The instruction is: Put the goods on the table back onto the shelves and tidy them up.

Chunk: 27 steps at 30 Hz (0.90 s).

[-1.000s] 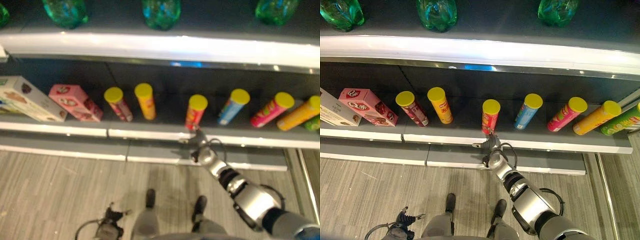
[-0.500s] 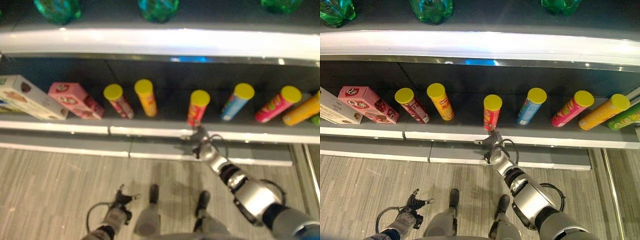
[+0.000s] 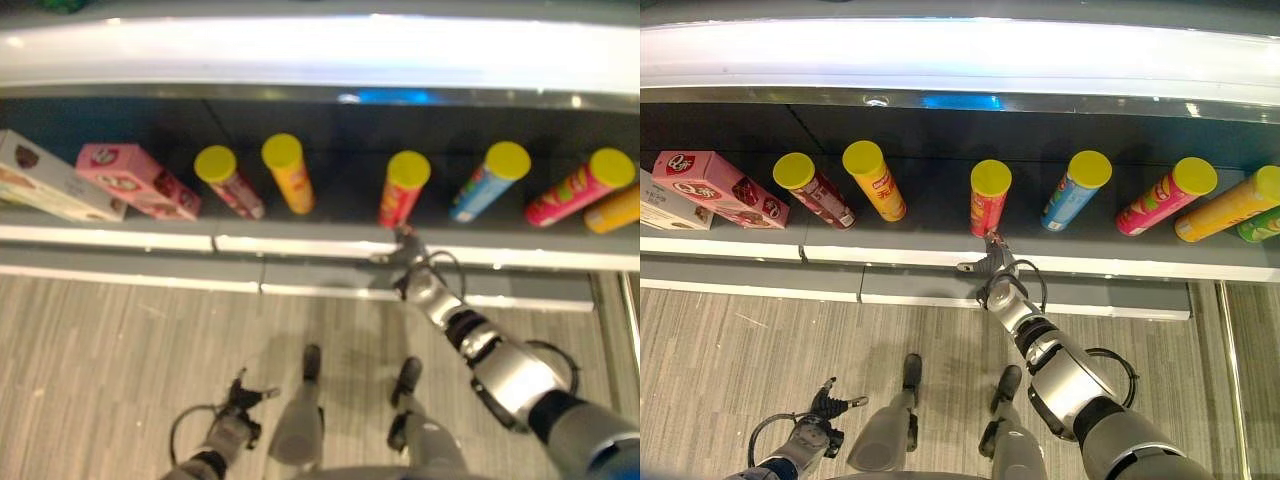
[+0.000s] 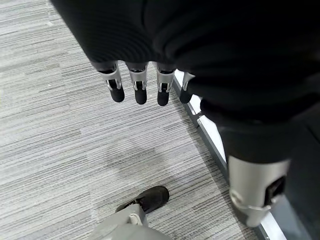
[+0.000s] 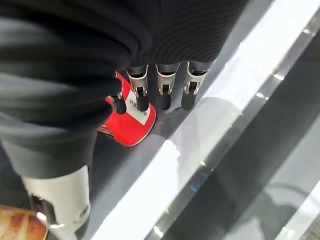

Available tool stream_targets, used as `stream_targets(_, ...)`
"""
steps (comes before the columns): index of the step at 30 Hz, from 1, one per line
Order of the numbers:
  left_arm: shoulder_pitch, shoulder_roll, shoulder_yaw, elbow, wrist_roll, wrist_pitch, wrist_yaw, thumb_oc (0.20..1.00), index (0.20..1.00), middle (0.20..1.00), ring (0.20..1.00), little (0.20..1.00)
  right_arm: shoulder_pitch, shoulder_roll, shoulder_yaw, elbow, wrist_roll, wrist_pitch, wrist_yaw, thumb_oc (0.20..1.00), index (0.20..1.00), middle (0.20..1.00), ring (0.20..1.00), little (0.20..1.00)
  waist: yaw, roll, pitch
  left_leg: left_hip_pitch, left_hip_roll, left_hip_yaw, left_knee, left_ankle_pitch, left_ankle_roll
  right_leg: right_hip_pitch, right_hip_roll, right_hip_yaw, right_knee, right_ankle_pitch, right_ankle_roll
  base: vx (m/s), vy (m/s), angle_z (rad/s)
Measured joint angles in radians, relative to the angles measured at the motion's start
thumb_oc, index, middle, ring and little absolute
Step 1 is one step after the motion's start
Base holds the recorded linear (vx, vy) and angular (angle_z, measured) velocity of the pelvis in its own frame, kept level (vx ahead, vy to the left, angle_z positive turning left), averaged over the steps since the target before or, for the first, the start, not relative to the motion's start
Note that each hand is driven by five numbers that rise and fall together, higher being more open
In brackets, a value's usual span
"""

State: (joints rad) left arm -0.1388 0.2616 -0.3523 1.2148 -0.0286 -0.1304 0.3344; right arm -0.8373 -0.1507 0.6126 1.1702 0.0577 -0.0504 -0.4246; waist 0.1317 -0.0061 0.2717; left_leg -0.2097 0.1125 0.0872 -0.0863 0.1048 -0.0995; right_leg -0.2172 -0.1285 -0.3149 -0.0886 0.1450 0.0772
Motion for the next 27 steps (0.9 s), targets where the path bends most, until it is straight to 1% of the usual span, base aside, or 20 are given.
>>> stream_targets(6, 0.0, 0.002, 0.0, -0.002, 0.0, 0.0, -0.005, 1.0, 1.0, 1.0, 1.0, 1.0, -0.006, -0.002, 0.0, 0.001, 0.0, 0.001, 0.001, 1.0, 1.0, 1.0, 1.0, 1.0, 0.0, 0.002, 0.011, -0.001, 0.0, 0.0, 0.0, 0.0, 0.0, -0.001, 0.0, 0.0, 0.0, 0.0, 0.0, 0.0, 0.0, 0.0)
stream_targets(23, -0.016, 0.01, 0.0, -0.021, -0.001, -0.003, -0.005, 1.0, 1.0, 1.0, 1.0, 1.0, -0.026, -0.007, 0.0, 0.001, 0.0, 0.001, 0.0, 1.0, 1.0, 1.0, 1.0, 1.0, 0.001, 0.01, 0.017, -0.016, 0.0, 0.0, 0.0, 0.001, 0.001, -0.016, 0.0, 0.0, 0.0, 0.001, -0.002, 0.0, 0.0, 0.0)
stream_targets(27, -0.017, 0.01, 0.0, -0.023, -0.034, -0.003, -0.005, 1.0, 1.0, 1.0, 1.0, 1.0, -0.026, -0.007, 0.0, 0.001, 0.001, 0.001, -0.002, 1.0, 1.0, 1.0, 1.0, 1.0, 0.001, 0.011, 0.017, -0.016, 0.0, 0.0, 0.0, 0.001, 0.001, -0.016, 0.0, 0.0, 0.0, 0.001, -0.002, 0.0, 0.0, 0.0)
